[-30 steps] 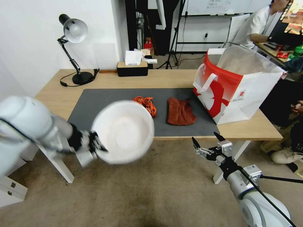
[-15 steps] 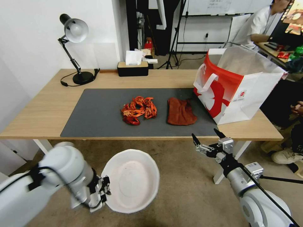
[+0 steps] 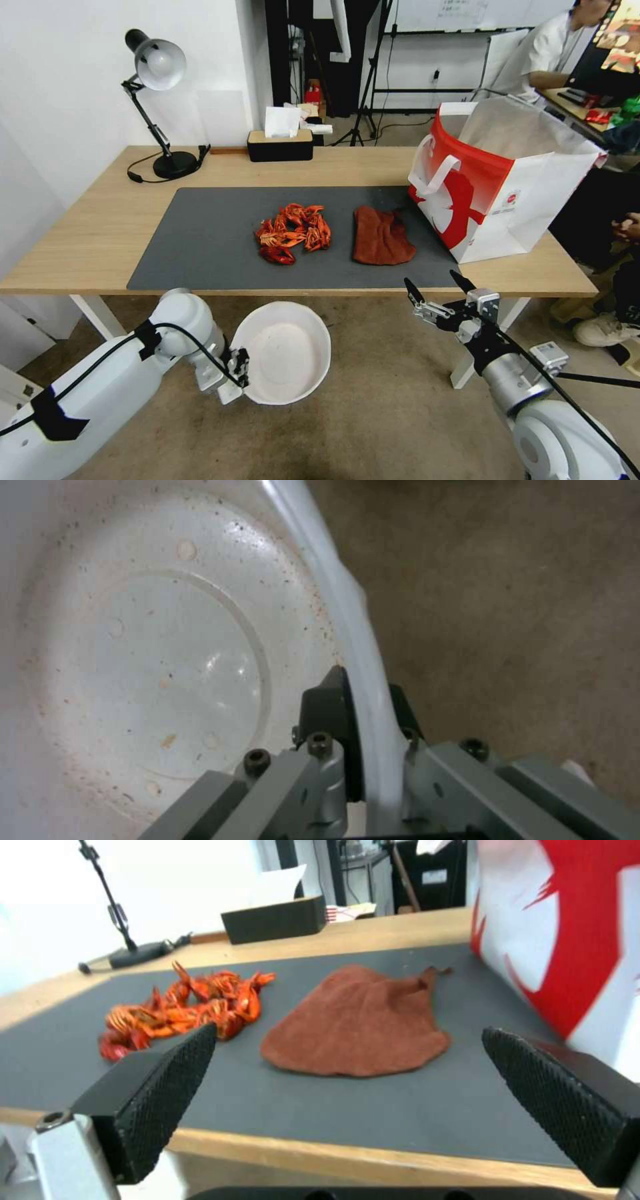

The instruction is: Sweep shrimp from table into container with towel, then put container into takeout bag.

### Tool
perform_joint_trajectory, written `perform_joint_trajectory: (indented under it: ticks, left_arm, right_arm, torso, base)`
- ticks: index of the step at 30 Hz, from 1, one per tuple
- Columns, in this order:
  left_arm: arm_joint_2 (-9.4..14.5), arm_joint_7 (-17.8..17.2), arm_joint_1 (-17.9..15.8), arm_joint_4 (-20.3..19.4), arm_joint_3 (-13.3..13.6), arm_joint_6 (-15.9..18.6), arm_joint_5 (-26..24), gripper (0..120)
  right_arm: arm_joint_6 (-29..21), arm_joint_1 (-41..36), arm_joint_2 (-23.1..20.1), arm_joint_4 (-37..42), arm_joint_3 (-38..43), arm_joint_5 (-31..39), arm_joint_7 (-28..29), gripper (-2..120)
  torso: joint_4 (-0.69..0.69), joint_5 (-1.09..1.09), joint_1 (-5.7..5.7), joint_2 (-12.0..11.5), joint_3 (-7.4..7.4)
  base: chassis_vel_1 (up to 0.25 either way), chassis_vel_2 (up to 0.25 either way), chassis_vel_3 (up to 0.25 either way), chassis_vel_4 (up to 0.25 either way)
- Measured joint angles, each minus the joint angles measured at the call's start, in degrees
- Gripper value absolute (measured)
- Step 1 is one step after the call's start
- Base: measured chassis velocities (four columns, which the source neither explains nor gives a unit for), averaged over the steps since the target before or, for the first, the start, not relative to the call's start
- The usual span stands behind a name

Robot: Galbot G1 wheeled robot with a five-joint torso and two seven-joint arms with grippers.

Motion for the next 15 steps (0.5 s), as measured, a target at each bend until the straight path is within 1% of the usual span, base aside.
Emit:
perform_joint_trajectory:
  ticks: [2, 3, 6, 7, 9, 10, 11, 13, 14, 15]
  left_arm:
    - [-0.4, -0.5, -2.1, 1.4, 0.1, 0.2, -0.8, 0]
    - [-0.4, -0.5, -2.1, 1.4, 0.1, 0.2, -0.8, 0]
    - [0.0, -1.2, -3.8, 2.5, 0.4, 0.4, -1.8, 0]
    - [0.0, -1.2, -3.8, 2.5, 0.4, 0.4, -1.8, 0]
    - [0.3, -1.4, -4.3, 3.1, 0.5, 0.4, -2.4, 0]
    - [0.5, -1.5, -4.4, 3.2, 0.5, 0.4, -2.7, 0]
    - [0.5, -1.5, -4.4, 3.2, 0.5, 0.4, -2.7, 0]
    - [0.7, -2.1, -4.4, 3.3, 0.7, 0.5, -3.3, 0]
    - [0.7, -2.3, -4.5, 3.3, 0.9, 0.5, -3.4, 0]
    - [0.7, -2.3, -4.5, 3.3, 0.9, 0.5, -3.4, 0]
  right_arm:
    - [-0.6, 3.6, -3.3, -1.8, -2.1, 5.4, 2.9, 100]
    - [-0.6, 3.6, -3.3, -1.8, -2.1, 5.4, 2.9, 100]
    - [-0.6, 9.0, -7.4, -4.8, -6.0, 9.7, 6.4, 100]
    - [-0.6, 9.0, -7.4, -4.8, -6.0, 9.7, 6.4, 100]
    - [-0.6, 13.2, -10.1, -7.0, -9.5, 10.6, 8.8, 100]
    - [-0.8, 15.6, -11.2, -8.2, -11.3, 10.7, 10.0, 100]
    - [-0.8, 15.6, -11.2, -8.2, -11.3, 10.7, 10.0, 100]
    - [-1.3, 20.7, -13.1, -10.7, -15.0, 10.8, 12.7, 100]
    - [-1.8, 23.2, -13.8, -12.0, -16.8, 10.8, 14.1, 100]
    - [-1.8, 23.2, -13.8, -12.0, -16.8, 10.8, 14.1, 100]
  torso:
    - [0.00, 0.00, 0.00, 0.0, 0.00]
    - [0.00, 0.00, 0.00, 0.0, 0.00]
    - [0.02, 0.00, 0.00, 0.0, 0.00]
    - [0.02, 0.00, 0.00, 0.0, 0.00]
    - [0.02, -0.02, 0.00, 0.0, 0.01]
    - [0.00, 0.02, 0.00, 0.0, 0.01]
    - [0.00, 0.02, 0.00, 0.0, 0.01]
    - [0.01, -0.03, 0.00, 0.0, 0.00]
    - [0.01, -0.01, 0.00, 0.0, 0.01]
    - [0.01, -0.01, 0.00, 0.0, 0.01]
  base:
    - [0.000, 0.000, 0.000, 0.000]
    - [0.000, 0.000, 0.000, 0.000]
    - [0.000, 0.000, 0.000, 0.000]
    - [0.000, 0.000, 0.000, 0.000]
    - [0.000, 0.000, 0.000, 0.000]
    - [0.000, 0.000, 0.000, 0.000]
    - [0.000, 0.000, 0.000, 0.000]
    - [0.000, 0.000, 0.000, 0.000]
    - [0.000, 0.000, 0.000, 0.000]
    - [0.000, 0.000, 0.000, 0.000]
